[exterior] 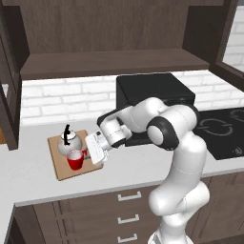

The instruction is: Pick the kettle from the counter and place it on the tray. Then pick the mug from the cabinet and place it on the tray. Then close the cabinet doors.

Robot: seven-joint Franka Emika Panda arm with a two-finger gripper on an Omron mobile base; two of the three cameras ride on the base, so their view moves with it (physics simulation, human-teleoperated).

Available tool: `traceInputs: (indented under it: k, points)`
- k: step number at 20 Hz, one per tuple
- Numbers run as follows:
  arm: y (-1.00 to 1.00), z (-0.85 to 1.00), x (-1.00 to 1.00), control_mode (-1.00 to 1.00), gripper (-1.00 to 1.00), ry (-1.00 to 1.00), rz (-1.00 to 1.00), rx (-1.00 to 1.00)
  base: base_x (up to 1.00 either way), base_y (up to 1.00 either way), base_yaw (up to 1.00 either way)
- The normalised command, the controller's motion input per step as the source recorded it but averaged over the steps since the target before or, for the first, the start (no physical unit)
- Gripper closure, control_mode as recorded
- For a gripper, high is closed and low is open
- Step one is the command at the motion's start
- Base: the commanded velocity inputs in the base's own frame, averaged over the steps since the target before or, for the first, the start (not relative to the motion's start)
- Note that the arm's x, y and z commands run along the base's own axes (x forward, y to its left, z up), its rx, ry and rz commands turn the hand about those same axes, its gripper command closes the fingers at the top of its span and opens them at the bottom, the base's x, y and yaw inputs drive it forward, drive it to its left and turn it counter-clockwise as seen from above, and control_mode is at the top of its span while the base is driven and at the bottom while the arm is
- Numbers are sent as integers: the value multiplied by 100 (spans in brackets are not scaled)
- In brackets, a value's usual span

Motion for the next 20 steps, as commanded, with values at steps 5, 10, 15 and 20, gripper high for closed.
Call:
traceInputs:
  k: [5, 10, 15, 20]
  points:
    - [0, -11, 0, -100, -100, 0, 0, 1, 0, 0, 0]
    - [0, -2, 0, -100, -100, 0, 0, 1, 0, 0, 0]
    - [-11, 11, -8, -100, -100, -1, 0, 1, 0, 0, 0]
    - [-28, 48, -49, -100, -100, -9, 0, 1, 0, 0, 0]
